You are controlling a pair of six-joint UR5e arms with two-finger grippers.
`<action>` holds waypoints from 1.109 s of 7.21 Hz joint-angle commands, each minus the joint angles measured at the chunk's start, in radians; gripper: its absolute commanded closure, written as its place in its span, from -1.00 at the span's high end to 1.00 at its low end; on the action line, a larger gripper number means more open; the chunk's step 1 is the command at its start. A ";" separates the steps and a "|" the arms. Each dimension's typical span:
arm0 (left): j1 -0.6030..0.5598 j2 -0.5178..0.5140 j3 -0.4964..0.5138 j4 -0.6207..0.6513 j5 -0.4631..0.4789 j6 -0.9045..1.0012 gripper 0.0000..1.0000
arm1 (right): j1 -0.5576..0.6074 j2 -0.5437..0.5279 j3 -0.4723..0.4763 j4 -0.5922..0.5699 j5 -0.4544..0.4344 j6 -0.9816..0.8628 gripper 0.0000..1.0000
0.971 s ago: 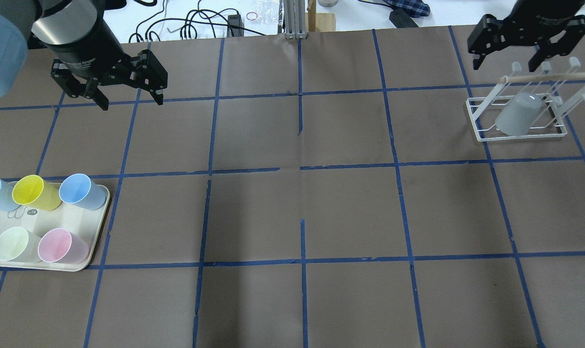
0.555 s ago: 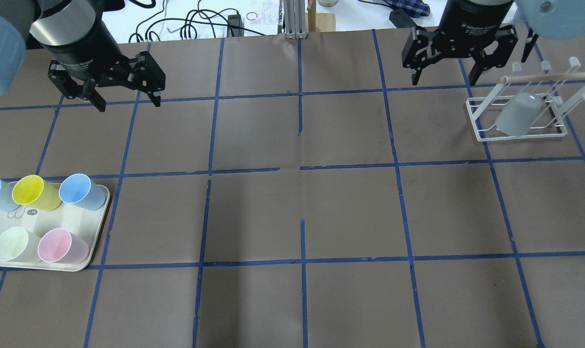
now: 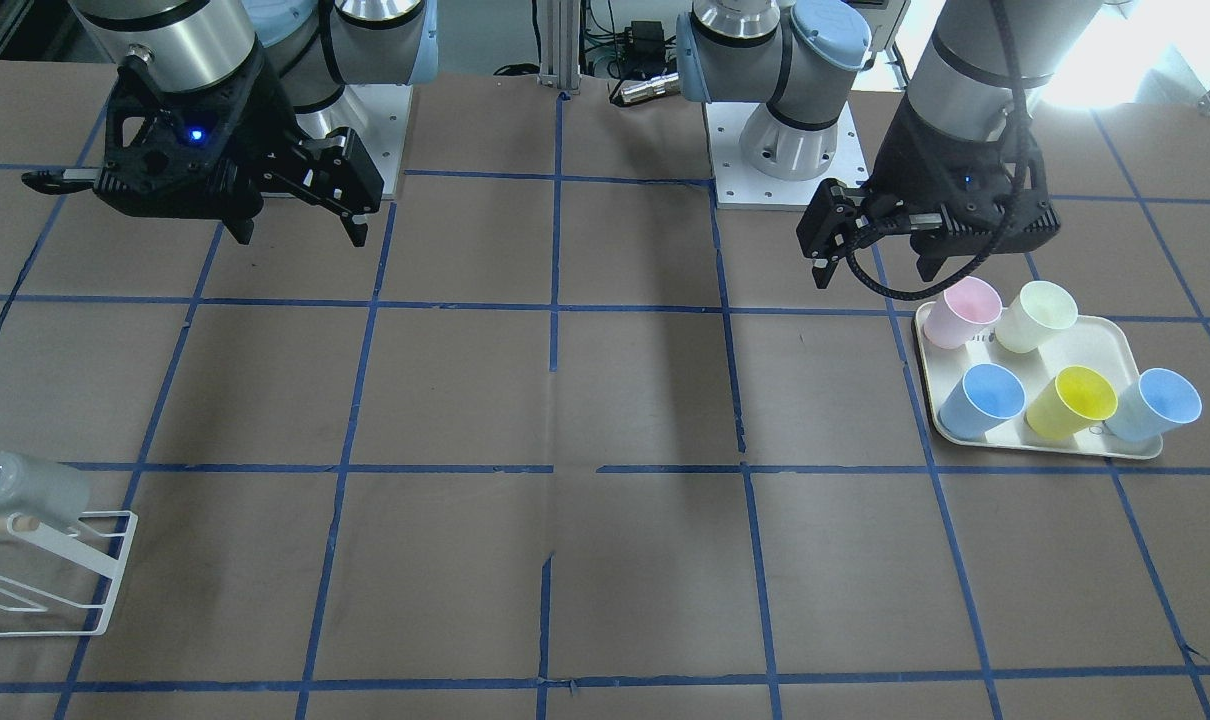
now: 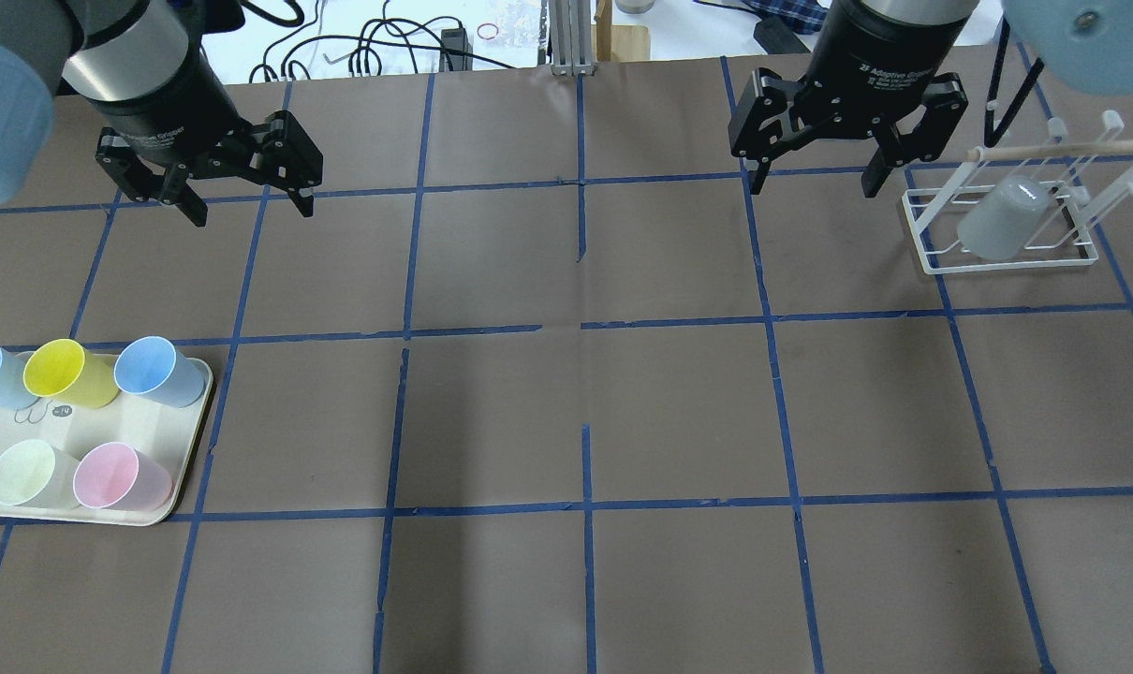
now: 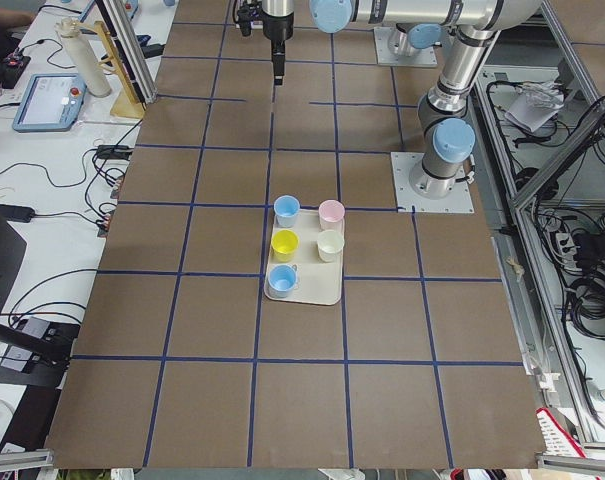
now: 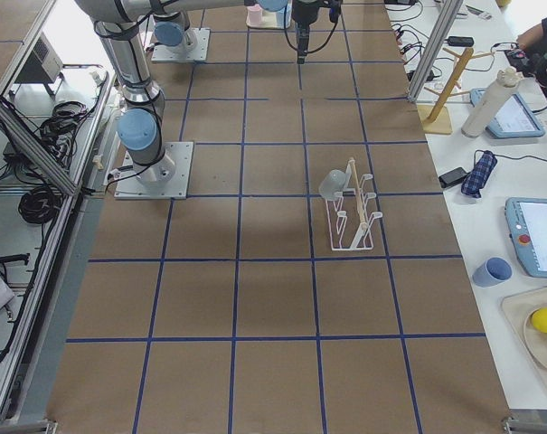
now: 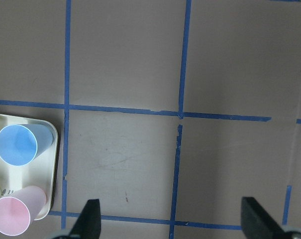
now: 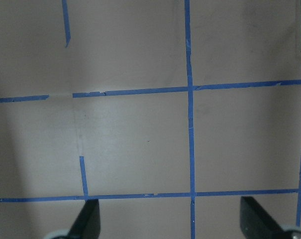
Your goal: Transfer IKEA cup to right arm and place on rack
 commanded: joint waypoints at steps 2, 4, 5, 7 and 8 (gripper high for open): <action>-0.002 -0.012 0.007 0.005 -0.002 0.000 1.00 | -0.002 -0.002 0.004 0.022 -0.001 -0.013 1.00; -0.005 -0.009 0.006 0.004 -0.002 0.000 1.00 | -0.002 -0.002 0.007 -0.022 -0.021 -0.040 1.00; -0.005 -0.009 0.004 0.004 0.000 0.000 1.00 | -0.002 0.001 0.009 -0.072 -0.044 -0.045 1.00; -0.005 -0.005 0.007 -0.007 -0.009 -0.006 1.00 | -0.002 0.003 0.009 -0.078 -0.044 -0.043 1.00; -0.005 -0.006 0.009 -0.007 -0.009 -0.009 1.00 | -0.002 0.001 0.010 -0.078 -0.043 -0.040 1.00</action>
